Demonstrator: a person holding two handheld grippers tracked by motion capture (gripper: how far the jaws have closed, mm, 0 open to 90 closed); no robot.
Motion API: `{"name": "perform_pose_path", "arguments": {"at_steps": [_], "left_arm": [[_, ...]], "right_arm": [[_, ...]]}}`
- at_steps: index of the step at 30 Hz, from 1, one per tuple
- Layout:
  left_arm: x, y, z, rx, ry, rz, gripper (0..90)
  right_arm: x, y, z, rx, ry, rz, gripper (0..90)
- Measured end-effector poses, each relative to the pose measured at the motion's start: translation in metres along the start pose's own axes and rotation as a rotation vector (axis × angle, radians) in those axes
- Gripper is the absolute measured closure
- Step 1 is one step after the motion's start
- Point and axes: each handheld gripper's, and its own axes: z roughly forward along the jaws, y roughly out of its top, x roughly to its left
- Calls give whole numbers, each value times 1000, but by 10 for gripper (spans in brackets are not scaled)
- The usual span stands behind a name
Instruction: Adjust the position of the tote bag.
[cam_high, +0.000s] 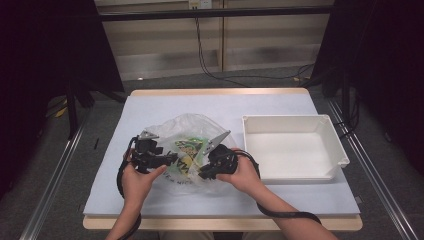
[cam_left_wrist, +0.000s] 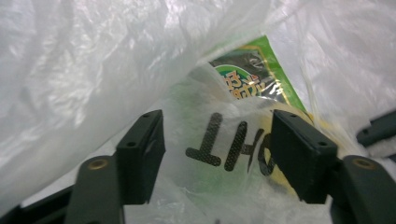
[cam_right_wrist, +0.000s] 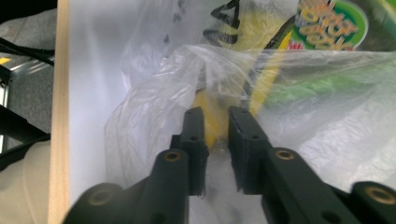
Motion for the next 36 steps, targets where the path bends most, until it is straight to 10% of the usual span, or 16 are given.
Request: {"name": "perform_pose_path", "arguments": {"at_steps": [8,25,36], "left_arm": [[4,2,13,35,13,-52,216],[18,-14,18,147,-16,-99,900],[30,-32,-2,210,-18,-115,900]], "right_arm": [[3,-11,8,12,7,-41,867],[9,-32,11,-46,-25,1,870],[8,-31,10,-36,-28,0,871]]}}
